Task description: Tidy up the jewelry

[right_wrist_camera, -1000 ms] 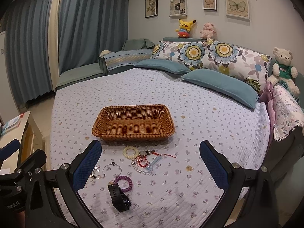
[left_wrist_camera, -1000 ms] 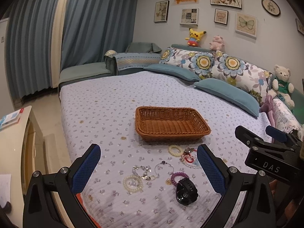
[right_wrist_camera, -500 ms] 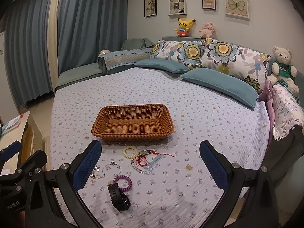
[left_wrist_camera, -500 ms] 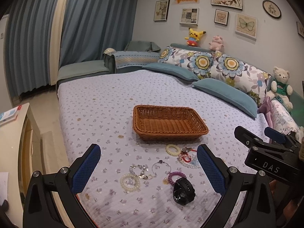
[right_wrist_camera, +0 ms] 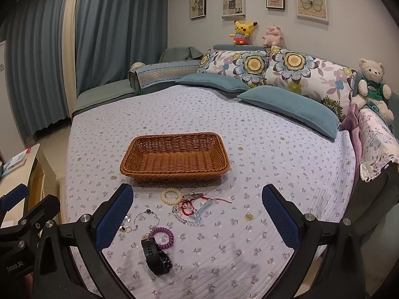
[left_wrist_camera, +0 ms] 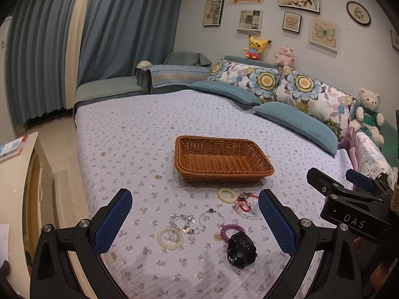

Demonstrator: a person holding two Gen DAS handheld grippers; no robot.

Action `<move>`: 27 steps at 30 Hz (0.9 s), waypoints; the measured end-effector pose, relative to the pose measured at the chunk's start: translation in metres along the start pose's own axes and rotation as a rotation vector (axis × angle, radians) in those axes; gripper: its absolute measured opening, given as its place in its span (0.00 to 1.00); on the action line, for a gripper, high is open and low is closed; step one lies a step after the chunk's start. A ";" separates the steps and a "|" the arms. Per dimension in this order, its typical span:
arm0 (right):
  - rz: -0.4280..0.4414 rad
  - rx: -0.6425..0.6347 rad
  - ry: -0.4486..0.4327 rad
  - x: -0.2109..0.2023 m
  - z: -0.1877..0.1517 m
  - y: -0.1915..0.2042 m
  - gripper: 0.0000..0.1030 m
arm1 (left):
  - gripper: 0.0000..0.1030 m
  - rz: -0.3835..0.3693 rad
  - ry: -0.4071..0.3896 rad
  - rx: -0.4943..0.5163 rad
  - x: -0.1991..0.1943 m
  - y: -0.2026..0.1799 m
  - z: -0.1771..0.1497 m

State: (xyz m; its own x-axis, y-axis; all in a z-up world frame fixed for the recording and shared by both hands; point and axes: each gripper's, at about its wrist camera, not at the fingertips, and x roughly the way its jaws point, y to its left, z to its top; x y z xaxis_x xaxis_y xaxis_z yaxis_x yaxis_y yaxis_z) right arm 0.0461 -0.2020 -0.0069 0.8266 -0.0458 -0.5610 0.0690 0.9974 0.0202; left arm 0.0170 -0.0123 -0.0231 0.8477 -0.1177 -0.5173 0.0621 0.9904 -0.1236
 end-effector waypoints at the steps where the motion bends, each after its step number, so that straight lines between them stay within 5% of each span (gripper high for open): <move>1: 0.001 0.001 0.000 0.000 0.000 -0.001 1.00 | 0.98 -0.001 0.001 0.000 0.000 0.000 0.000; 27: 0.009 0.016 0.037 0.010 -0.004 -0.003 1.00 | 0.98 -0.005 0.019 -0.011 0.011 0.014 -0.001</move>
State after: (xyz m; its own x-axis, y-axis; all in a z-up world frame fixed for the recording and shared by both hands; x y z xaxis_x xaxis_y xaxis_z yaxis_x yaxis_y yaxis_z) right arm 0.0521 -0.2052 -0.0164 0.8062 -0.0348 -0.5906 0.0711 0.9967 0.0384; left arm 0.0268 -0.0001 -0.0315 0.8371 -0.1237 -0.5329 0.0598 0.9889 -0.1357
